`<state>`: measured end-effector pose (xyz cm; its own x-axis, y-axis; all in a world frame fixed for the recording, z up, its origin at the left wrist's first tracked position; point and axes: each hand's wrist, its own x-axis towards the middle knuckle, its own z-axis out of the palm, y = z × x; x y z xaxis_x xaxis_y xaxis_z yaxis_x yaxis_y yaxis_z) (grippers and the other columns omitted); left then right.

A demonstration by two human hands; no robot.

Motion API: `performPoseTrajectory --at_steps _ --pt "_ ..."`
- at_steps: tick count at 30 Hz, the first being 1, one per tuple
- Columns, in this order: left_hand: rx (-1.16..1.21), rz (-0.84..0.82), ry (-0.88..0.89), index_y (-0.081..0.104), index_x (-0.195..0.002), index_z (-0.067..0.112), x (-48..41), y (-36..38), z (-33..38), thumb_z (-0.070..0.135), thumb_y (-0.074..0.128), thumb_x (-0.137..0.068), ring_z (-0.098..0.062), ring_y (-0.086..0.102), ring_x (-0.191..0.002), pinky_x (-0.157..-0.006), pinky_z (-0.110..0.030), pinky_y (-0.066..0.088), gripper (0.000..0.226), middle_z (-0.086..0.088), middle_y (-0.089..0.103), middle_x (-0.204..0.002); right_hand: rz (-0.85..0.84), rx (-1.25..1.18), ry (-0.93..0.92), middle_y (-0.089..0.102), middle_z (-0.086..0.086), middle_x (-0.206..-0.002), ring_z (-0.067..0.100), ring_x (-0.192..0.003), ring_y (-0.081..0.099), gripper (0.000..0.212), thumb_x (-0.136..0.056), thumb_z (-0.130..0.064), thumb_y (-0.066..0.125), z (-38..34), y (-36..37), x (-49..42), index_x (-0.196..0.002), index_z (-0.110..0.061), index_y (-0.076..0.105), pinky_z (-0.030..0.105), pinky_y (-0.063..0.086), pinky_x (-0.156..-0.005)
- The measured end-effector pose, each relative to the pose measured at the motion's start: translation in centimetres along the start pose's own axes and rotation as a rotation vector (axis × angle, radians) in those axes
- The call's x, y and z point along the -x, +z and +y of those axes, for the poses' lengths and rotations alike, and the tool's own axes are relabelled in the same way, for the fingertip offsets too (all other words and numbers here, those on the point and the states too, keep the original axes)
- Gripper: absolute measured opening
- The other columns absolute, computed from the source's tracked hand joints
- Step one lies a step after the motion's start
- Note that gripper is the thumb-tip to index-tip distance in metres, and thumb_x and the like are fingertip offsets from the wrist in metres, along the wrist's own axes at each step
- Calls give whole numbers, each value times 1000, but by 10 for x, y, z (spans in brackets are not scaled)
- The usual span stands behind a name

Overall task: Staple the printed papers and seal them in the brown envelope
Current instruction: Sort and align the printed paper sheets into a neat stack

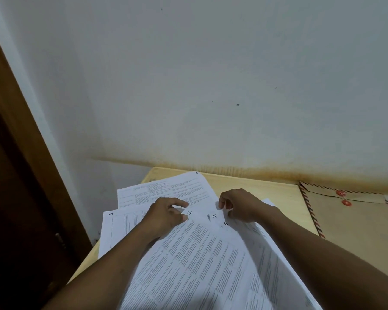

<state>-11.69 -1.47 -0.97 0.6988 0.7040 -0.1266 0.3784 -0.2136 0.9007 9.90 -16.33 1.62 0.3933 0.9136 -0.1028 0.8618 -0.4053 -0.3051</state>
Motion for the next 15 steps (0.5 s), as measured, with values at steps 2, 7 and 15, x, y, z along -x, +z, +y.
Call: performPoseTrajectory --at_steps 2,7,15 --pt "10 11 17 78 -100 31 1 2 1 14 85 -82 -3 66 -68 -72 -20 48 25 12 64 -56 18 6 -4 60 -8 -91 19 -90 59 33 -79 -3 54 1 0 -1 -89 -34 62 32 48 -72" --pt "50 48 83 79 -100 31 3 11 12 12 83 -84 -9 66 -71 -75 -24 50 24 -1 68 -72 121 30 -1 62 -6 -87 22 -86 60 38 -80 1 47 5 -11 -2 -94 -29 67 34 51 -72" --pt "168 51 194 81 -98 32 -1 22 46 9 81 -85 -9 67 -75 -97 -38 54 26 5 68 -66 430 154 -14 60 1 -100 26 -89 60 32 -90 -2 51 5 -79 -2 -110 -24 63 40 53 -77"
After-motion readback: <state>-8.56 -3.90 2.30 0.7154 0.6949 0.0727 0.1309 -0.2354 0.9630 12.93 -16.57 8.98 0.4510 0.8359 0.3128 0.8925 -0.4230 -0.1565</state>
